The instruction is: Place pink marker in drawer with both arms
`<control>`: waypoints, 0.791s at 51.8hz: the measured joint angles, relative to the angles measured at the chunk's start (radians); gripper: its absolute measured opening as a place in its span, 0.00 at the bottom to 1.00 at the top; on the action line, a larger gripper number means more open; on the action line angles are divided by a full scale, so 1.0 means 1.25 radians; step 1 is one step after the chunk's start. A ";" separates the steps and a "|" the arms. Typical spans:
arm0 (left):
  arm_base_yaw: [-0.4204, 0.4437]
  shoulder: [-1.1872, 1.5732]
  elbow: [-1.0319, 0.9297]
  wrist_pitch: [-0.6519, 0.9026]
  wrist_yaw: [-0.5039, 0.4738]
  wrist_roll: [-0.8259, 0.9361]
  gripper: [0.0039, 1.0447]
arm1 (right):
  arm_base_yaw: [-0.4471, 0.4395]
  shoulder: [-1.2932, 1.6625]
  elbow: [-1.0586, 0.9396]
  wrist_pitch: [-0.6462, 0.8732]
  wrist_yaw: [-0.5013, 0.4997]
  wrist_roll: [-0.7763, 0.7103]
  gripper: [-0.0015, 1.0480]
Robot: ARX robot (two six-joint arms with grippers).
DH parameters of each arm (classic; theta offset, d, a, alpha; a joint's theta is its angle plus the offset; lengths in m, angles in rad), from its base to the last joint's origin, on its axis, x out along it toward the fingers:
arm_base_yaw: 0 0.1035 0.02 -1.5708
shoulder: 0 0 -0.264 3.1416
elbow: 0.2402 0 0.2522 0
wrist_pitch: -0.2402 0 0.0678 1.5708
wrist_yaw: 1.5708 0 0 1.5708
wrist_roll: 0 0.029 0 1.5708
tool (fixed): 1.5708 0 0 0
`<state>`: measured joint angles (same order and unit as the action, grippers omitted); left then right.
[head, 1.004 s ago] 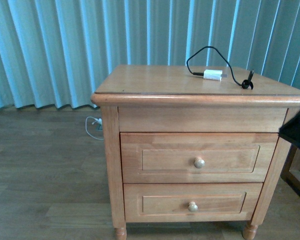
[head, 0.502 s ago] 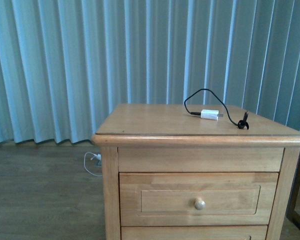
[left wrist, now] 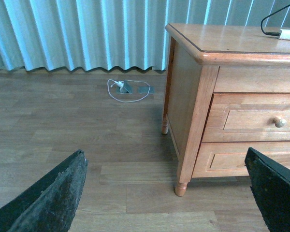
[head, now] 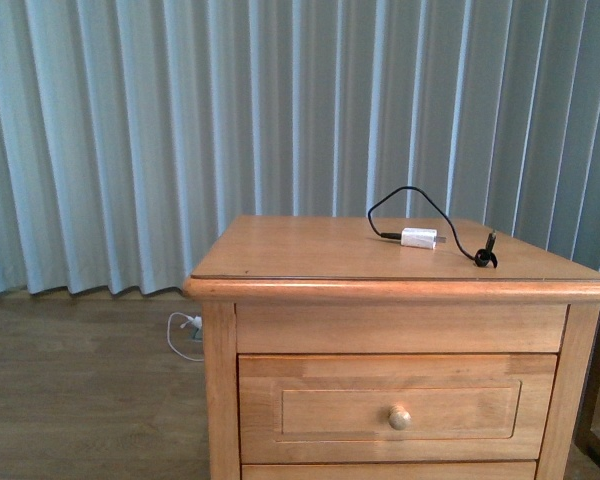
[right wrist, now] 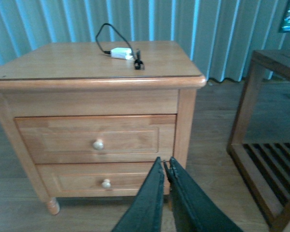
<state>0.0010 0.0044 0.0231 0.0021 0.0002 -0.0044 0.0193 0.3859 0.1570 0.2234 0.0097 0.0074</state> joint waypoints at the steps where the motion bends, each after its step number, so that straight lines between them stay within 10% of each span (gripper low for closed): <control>1: 0.000 0.000 0.000 0.000 0.000 0.000 0.95 | -0.005 -0.005 -0.004 0.000 0.000 -0.002 0.01; 41: 0.000 0.000 0.000 0.000 0.000 0.000 0.95 | -0.014 -0.266 -0.121 -0.165 -0.007 -0.003 0.02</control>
<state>0.0006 0.0044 0.0231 0.0021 -0.0002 -0.0044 0.0021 0.0540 0.0055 0.0174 0.0010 0.0040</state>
